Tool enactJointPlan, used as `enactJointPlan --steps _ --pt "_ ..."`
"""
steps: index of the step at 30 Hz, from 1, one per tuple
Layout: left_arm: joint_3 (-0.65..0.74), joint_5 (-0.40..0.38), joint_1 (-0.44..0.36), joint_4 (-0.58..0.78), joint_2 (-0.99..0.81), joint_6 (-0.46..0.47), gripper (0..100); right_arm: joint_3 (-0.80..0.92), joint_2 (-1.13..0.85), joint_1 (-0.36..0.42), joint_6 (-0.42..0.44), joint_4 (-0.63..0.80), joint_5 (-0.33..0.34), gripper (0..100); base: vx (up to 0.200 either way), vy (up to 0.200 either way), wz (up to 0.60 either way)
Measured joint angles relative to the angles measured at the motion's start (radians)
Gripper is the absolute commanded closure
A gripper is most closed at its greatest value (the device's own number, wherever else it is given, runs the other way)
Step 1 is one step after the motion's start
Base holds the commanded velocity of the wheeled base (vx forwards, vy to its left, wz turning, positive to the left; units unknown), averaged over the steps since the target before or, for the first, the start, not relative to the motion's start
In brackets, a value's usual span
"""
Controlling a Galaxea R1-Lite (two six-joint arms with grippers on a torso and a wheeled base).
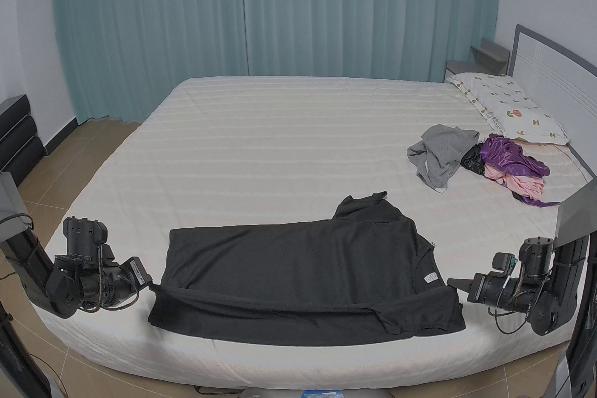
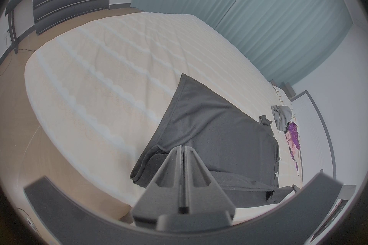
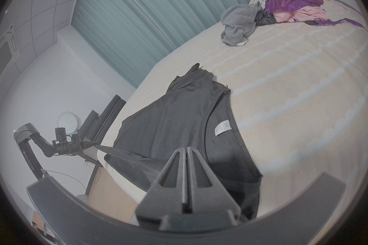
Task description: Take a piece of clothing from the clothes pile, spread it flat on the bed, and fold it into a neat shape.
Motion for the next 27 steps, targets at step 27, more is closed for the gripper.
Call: enactJointPlan --steps 27 --pt "0.045 -0.001 0.002 0.285 -0.266 0.008 100 0.136 -0.229 -0.054 0.047 0.000 0.038 100 0.000 0.000 0.00"
